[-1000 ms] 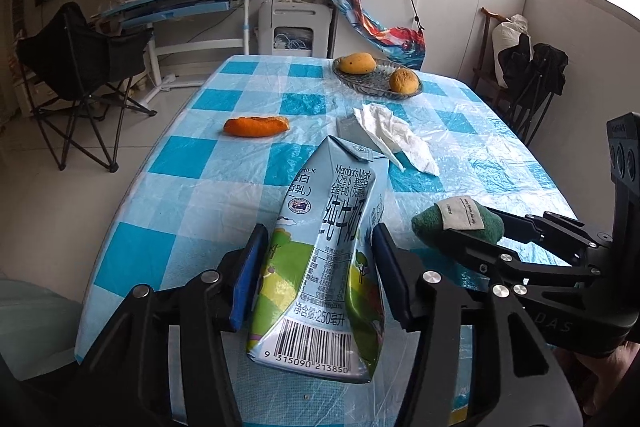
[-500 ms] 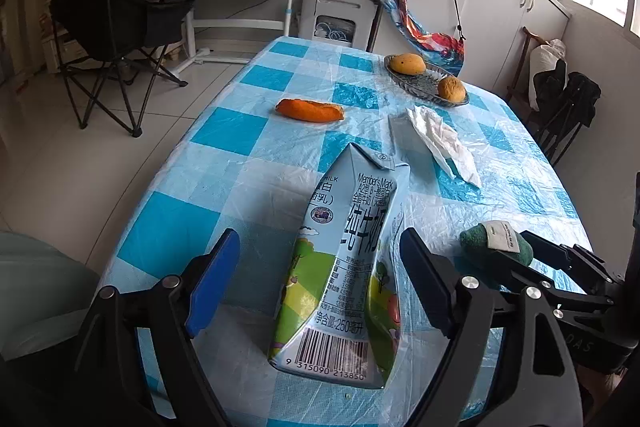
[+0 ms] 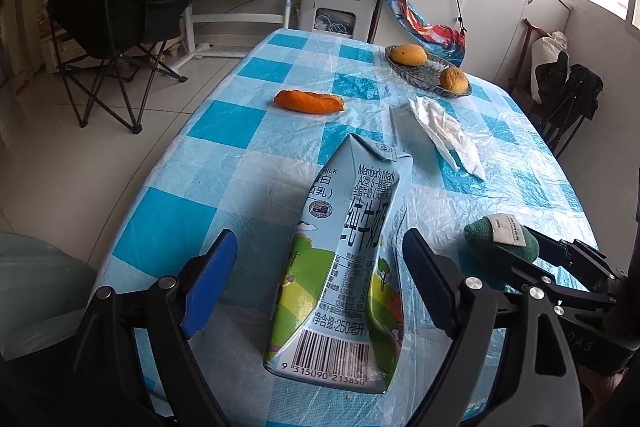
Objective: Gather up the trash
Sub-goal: 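Lift the carton and plush toy and carry both toward the yellow basin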
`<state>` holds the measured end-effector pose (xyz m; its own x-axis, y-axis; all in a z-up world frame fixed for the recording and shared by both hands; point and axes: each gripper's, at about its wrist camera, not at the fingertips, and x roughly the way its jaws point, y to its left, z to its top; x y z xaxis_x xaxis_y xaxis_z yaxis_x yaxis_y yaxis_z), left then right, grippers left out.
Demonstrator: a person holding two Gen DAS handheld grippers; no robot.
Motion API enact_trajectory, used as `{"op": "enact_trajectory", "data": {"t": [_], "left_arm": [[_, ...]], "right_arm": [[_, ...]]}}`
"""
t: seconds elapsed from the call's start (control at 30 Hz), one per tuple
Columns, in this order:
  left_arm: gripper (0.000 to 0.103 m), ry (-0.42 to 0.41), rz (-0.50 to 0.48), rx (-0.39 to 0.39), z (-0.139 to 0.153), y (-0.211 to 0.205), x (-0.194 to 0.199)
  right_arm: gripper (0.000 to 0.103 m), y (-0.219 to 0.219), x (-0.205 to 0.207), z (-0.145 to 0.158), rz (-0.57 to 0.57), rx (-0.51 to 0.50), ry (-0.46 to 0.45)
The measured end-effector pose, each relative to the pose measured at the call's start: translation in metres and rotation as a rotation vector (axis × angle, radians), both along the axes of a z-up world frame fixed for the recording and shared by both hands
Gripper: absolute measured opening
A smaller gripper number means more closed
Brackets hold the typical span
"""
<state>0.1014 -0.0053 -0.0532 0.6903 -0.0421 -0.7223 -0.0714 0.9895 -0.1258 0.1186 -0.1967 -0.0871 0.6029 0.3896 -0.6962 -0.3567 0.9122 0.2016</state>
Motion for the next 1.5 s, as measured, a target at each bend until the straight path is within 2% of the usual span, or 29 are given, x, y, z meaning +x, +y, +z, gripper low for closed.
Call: {"op": "enact_trajectory", "data": {"t": [0.07, 0.1, 0.13, 0.2, 0.3, 0.83, 1.5], "left_arm": [[0.081, 0.008, -0.014, -0.001, -0.001, -0.002, 0.0], [0.077, 0.011, -0.024, -0.001, -0.001, -0.003, 0.0], [0.067, 0.014, -0.037, -0.002, -0.002, -0.004, 0.001], [0.057, 0.024, -0.068, -0.013, -0.003, -0.007, 0.001], [0.056, 0.006, -0.075, 0.007, -0.001, -0.01, -0.002], [0.056, -0.084, -0.095, 0.001, 0.022, -0.009, -0.031], [0.056, -0.091, -0.147, -0.002, 0.024, -0.018, -0.084]], "right_arm": [[0.053, 0.001, -0.001, -0.001, 0.003, -0.005, -0.003], [0.053, 0.001, -0.001, -0.001, 0.005, -0.005, -0.004], [0.052, 0.001, -0.001, 0.0, 0.007, -0.004, -0.004], [0.052, 0.002, -0.002, 0.0, 0.011, -0.003, -0.005], [0.051, 0.002, -0.003, 0.002, 0.014, -0.002, -0.007], [0.051, -0.002, -0.019, 0.016, 0.018, 0.014, -0.039], [0.051, -0.003, -0.062, 0.023, 0.027, 0.034, -0.044]]}}
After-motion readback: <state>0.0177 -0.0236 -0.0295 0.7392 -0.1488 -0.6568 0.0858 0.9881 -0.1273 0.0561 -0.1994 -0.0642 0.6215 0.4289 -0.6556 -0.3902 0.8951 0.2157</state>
